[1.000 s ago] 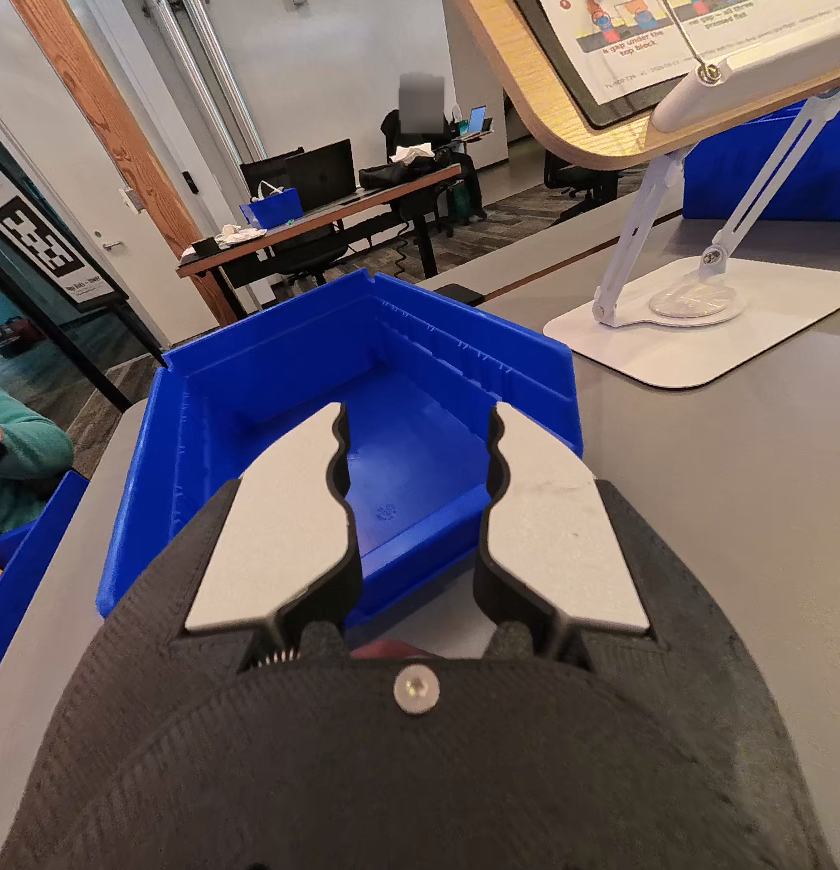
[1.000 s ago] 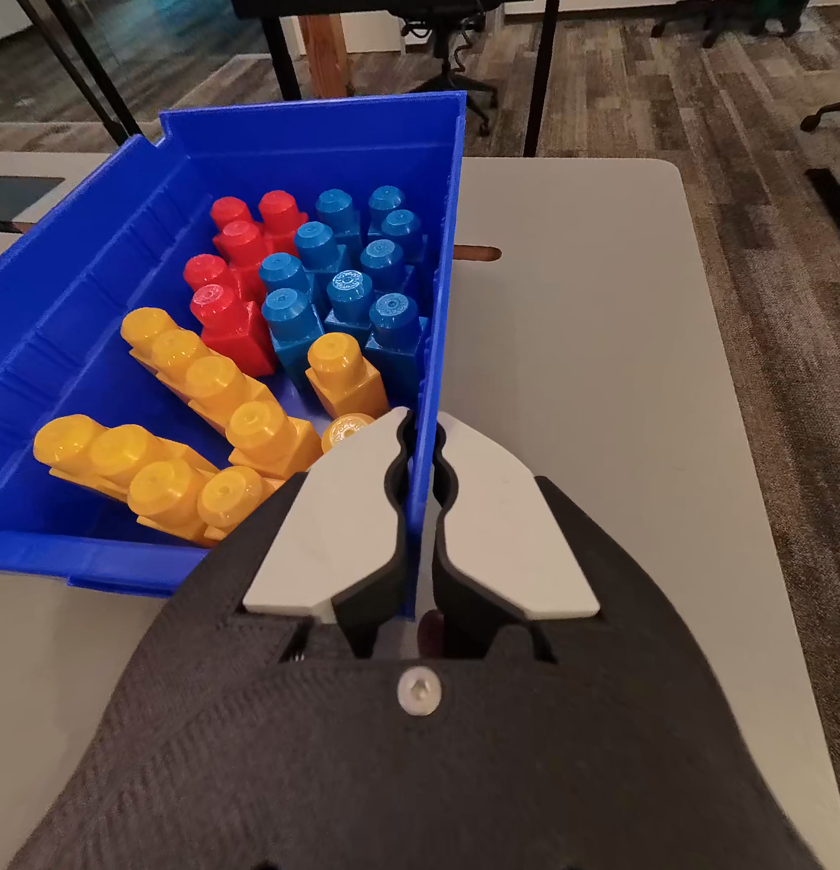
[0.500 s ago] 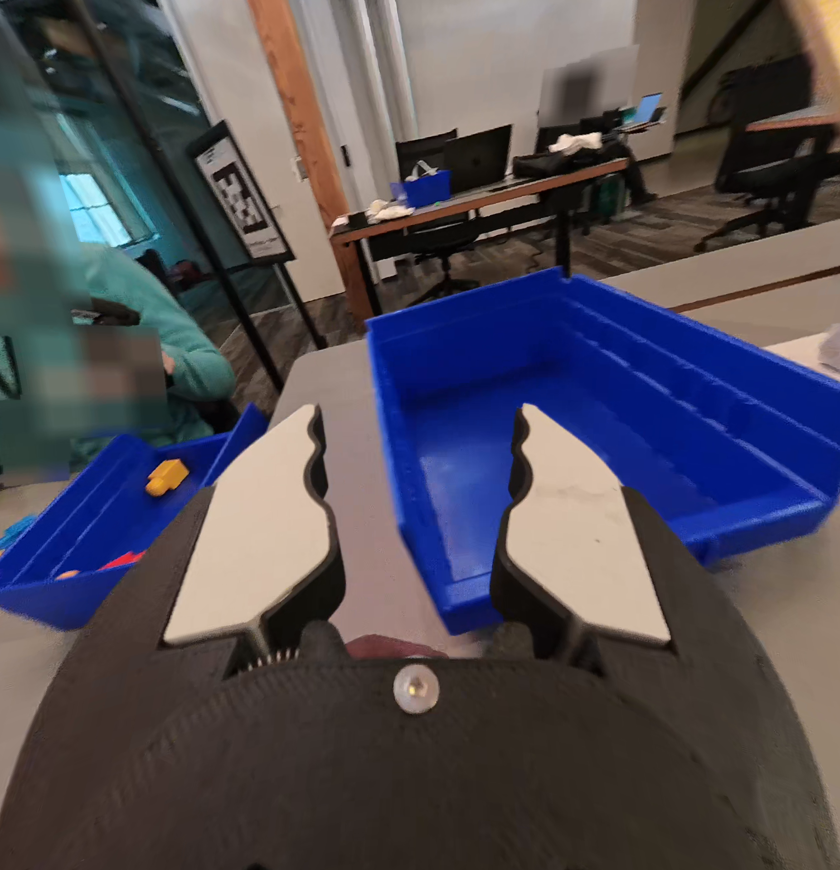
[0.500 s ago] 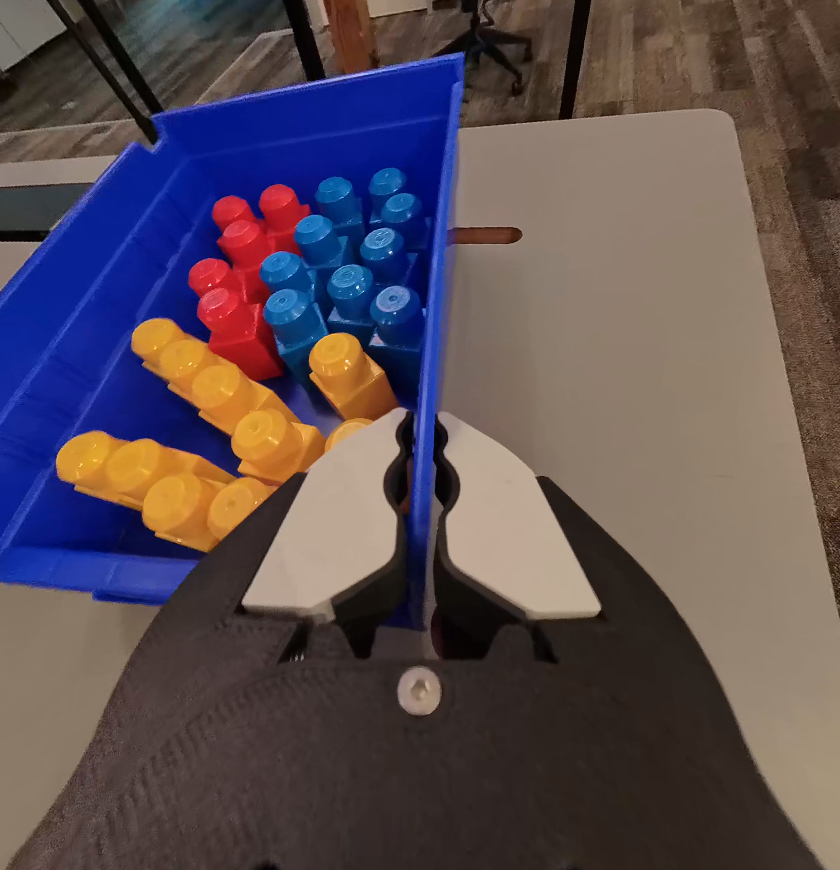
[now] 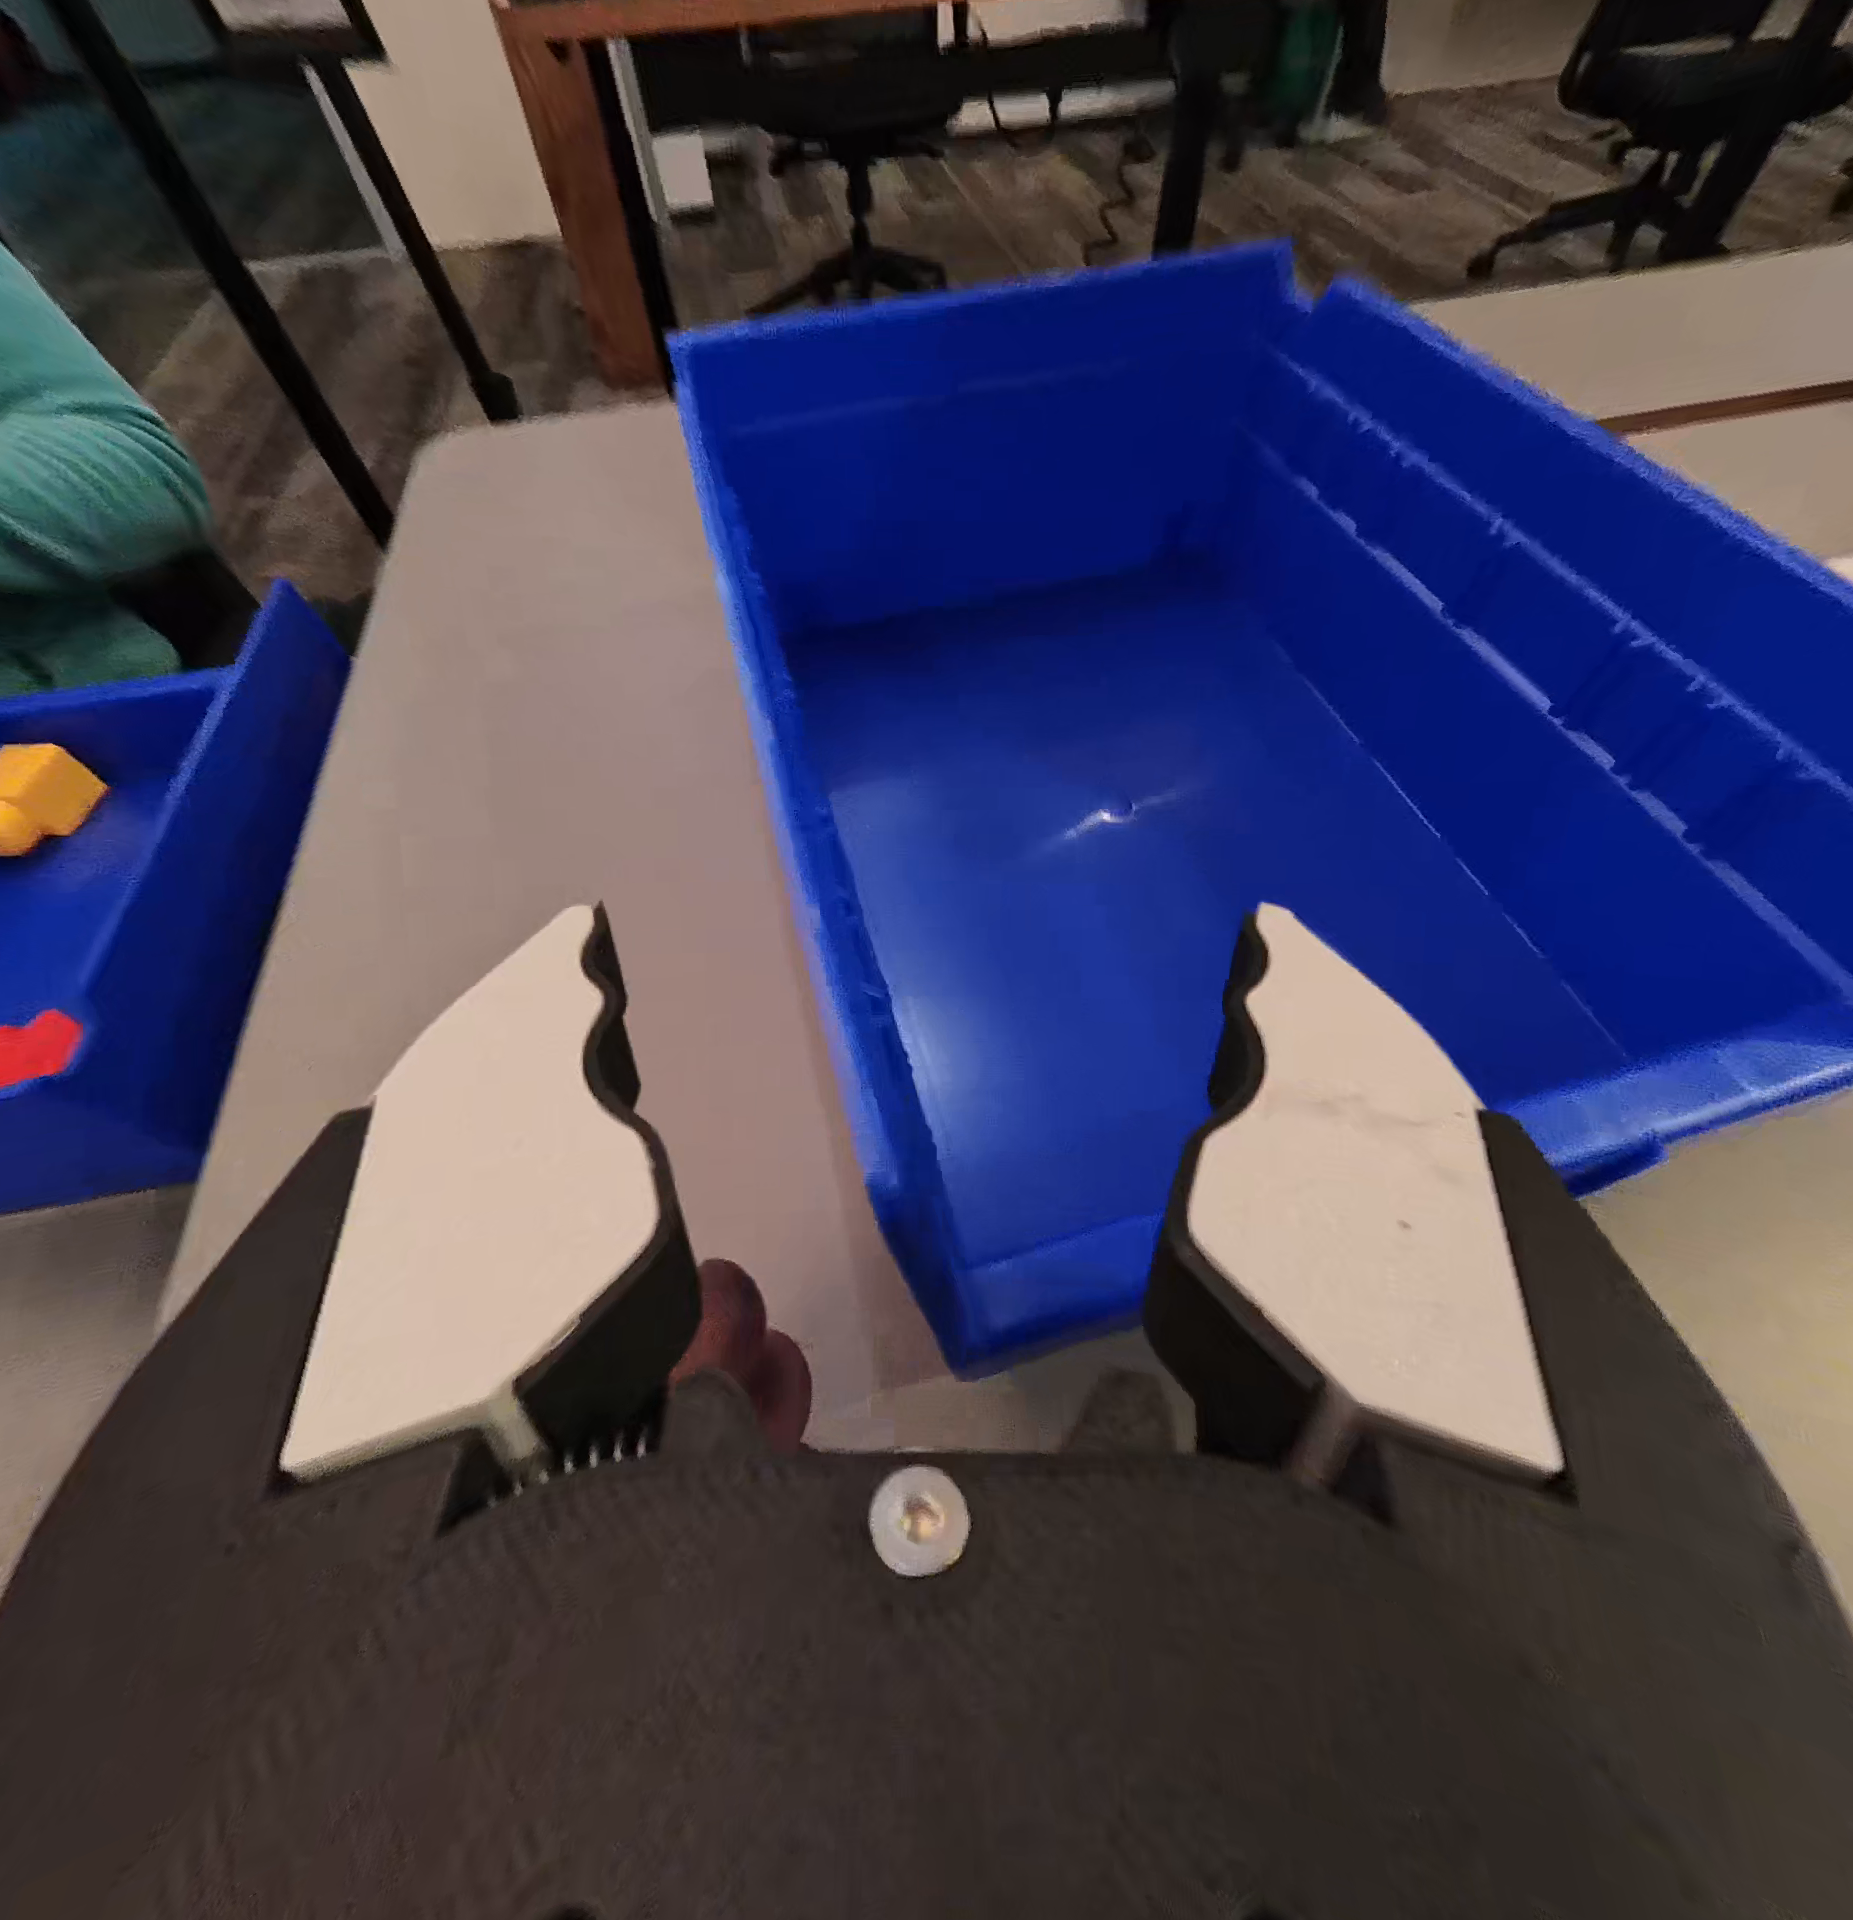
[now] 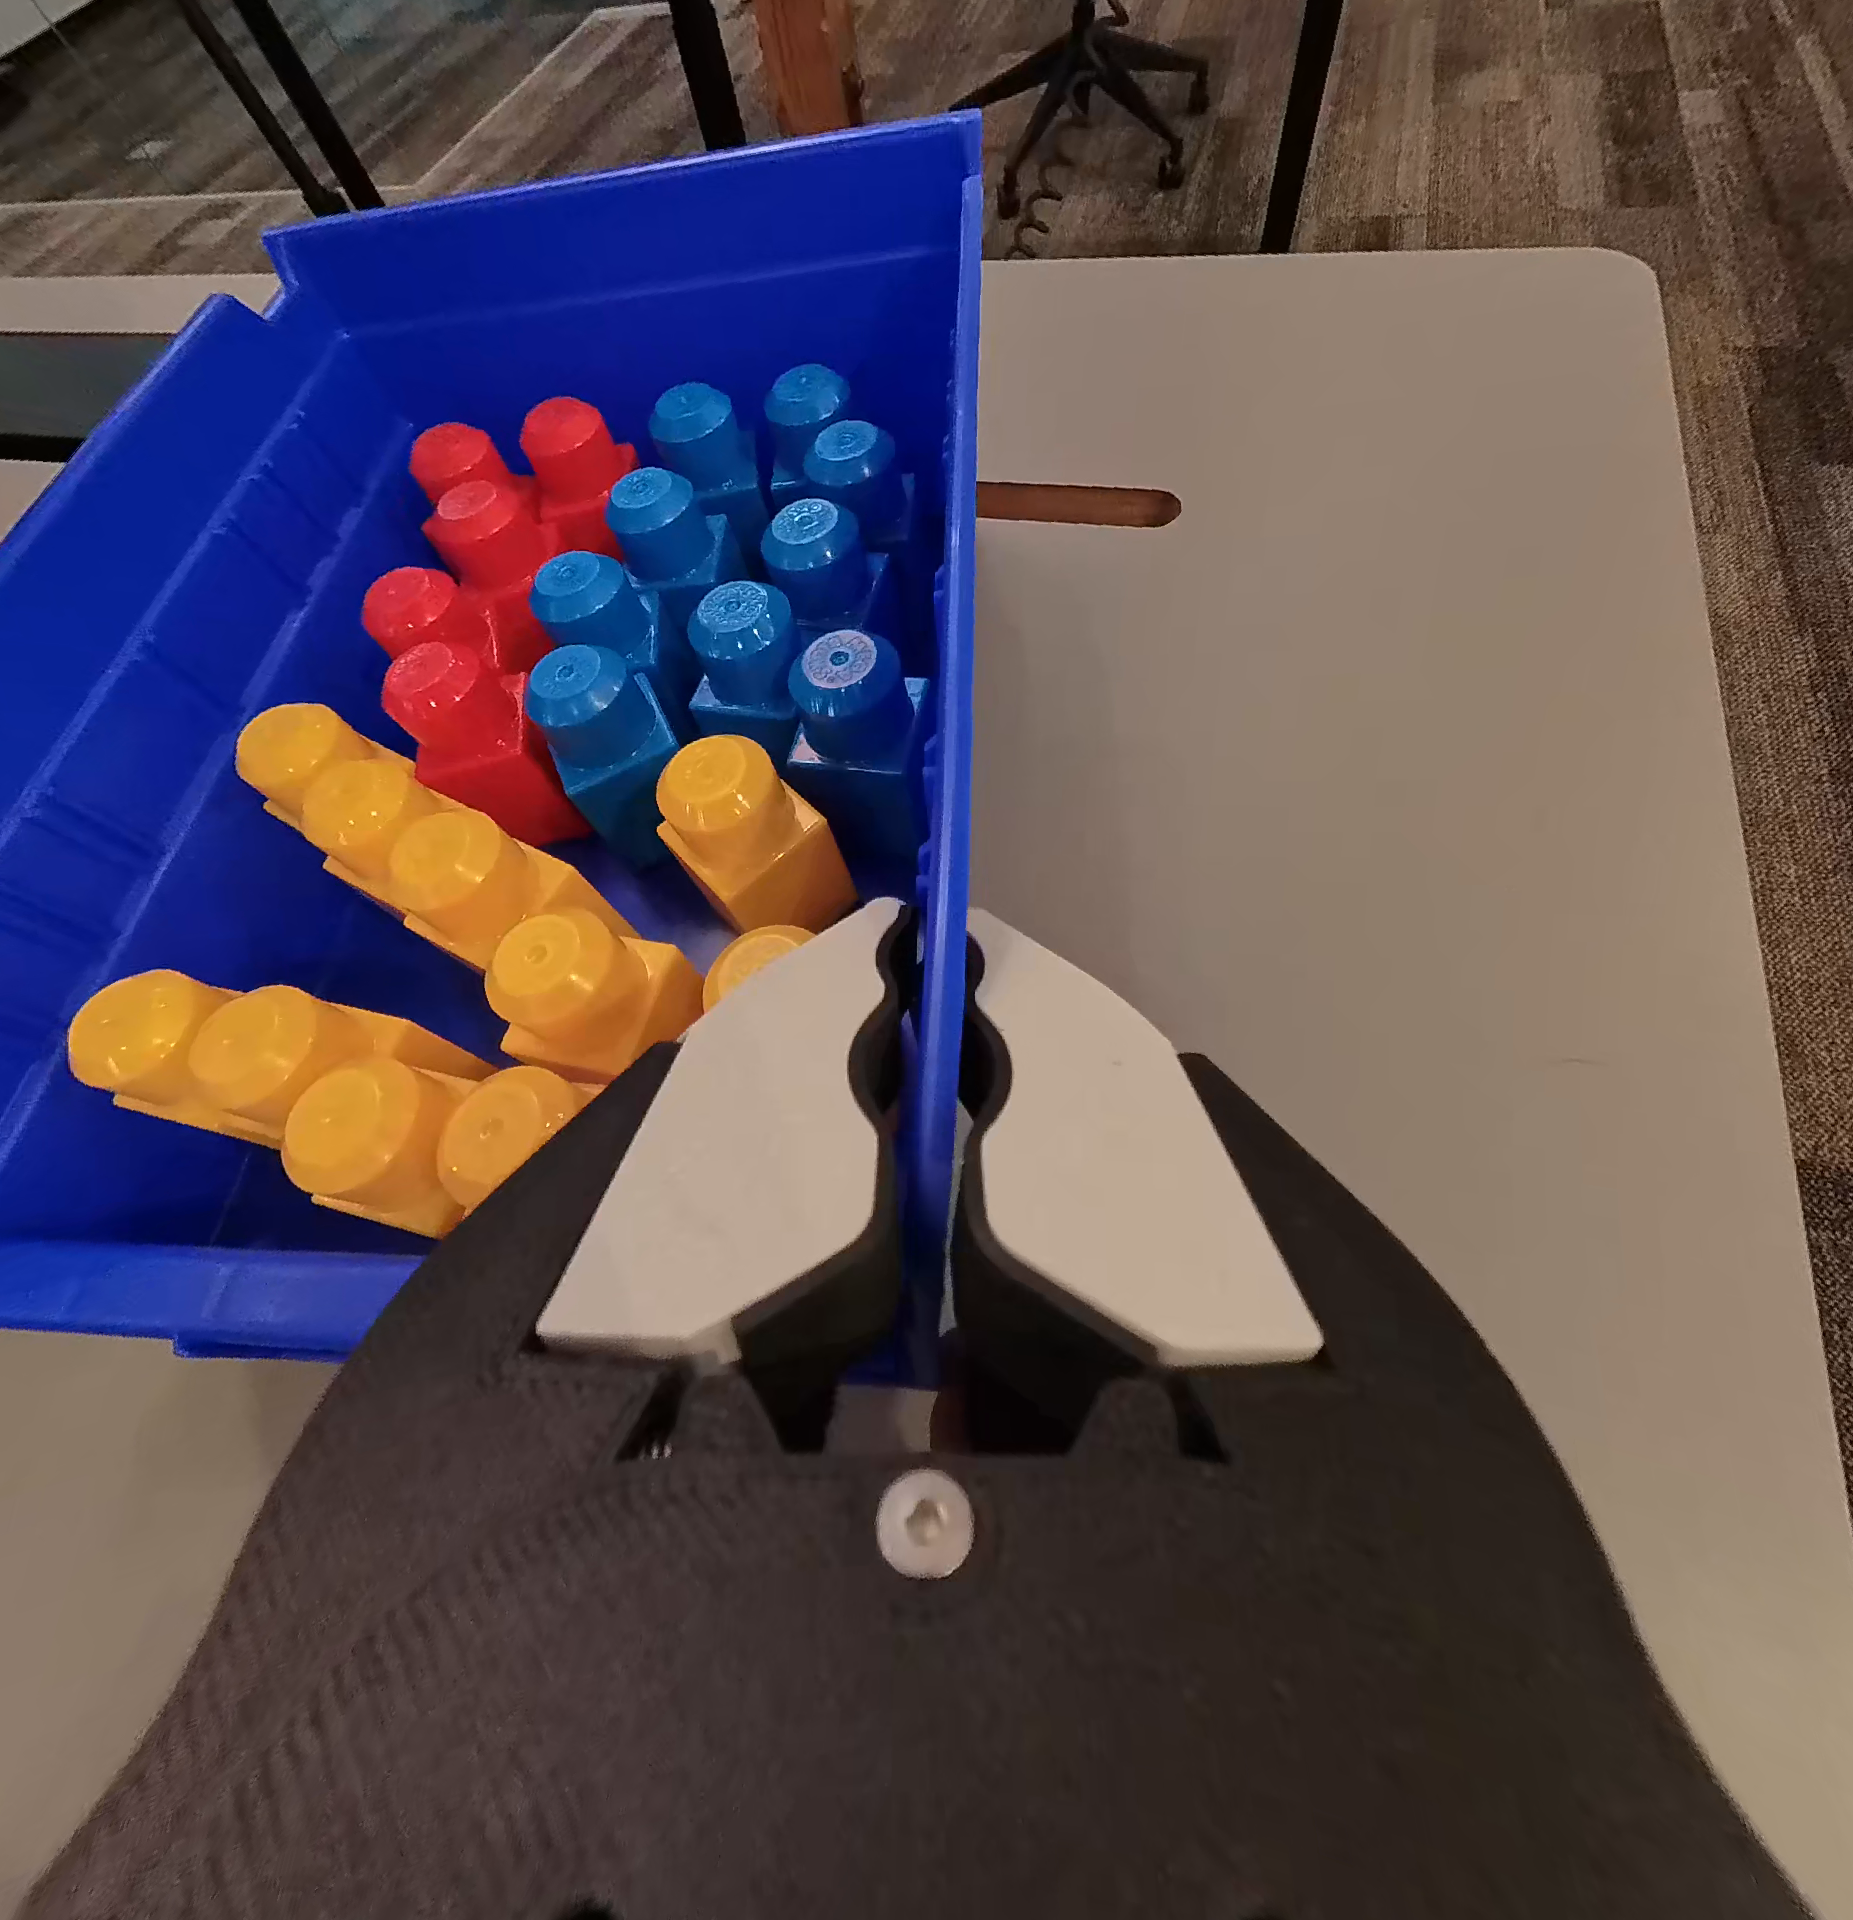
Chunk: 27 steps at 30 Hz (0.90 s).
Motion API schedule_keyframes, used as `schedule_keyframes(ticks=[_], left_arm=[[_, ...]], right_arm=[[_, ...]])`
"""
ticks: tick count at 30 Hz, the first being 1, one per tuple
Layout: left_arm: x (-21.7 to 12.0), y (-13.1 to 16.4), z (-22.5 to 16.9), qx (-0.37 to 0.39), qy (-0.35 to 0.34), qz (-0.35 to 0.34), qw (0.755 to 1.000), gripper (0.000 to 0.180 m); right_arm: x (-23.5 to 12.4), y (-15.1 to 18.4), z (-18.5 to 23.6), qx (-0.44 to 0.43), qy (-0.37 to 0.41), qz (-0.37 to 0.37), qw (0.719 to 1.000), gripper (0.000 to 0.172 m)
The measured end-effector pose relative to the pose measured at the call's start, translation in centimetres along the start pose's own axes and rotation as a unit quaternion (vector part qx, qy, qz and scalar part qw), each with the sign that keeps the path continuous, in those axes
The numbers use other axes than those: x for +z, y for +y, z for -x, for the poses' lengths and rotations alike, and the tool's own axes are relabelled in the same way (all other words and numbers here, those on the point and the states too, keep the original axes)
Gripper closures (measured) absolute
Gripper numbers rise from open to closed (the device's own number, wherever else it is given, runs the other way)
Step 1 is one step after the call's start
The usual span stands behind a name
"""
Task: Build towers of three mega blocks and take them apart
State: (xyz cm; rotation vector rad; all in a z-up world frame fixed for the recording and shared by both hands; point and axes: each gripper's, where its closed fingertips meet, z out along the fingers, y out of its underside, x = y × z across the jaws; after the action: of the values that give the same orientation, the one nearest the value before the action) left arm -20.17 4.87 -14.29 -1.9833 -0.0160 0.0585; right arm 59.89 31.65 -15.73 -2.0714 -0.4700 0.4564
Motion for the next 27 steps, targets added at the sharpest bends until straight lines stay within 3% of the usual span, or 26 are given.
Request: schedule_keyframes(ticks=[7,11,16,19,27], left_arm=[[3.0,0.8,-1.2,-0.024,0.046,0.046,0.998,0.111],[3.5,0.8,-0.1,-0.037,0.040,0.039,0.998,0.151],[4.0,0.9,0.6,0.005,0.006,0.052,0.999,0.174],[4.0,0.8,-0.1,-0.003,0.035,0.049,0.998,0.175],[3.3,0.9,0.3,-0.001,0.026,0.038,0.999,0.175]], right_arm=[[0.0,0.0,0.0,0.000,-0.003,-0.001,1.000,0.167],[0.0,0.0,0.0,0.000,-0.004,-0.003,1.000,0.167],[-0.1,0.0,0.0,-0.005,-0.006,-0.007,1.000,0.168],[-0.2,0.0,0.1,-0.006,-0.005,-0.008,1.000,0.168],[-1.5,0.6,-0.1,-0.004,0.003,-0.011,1.000,0.168]])
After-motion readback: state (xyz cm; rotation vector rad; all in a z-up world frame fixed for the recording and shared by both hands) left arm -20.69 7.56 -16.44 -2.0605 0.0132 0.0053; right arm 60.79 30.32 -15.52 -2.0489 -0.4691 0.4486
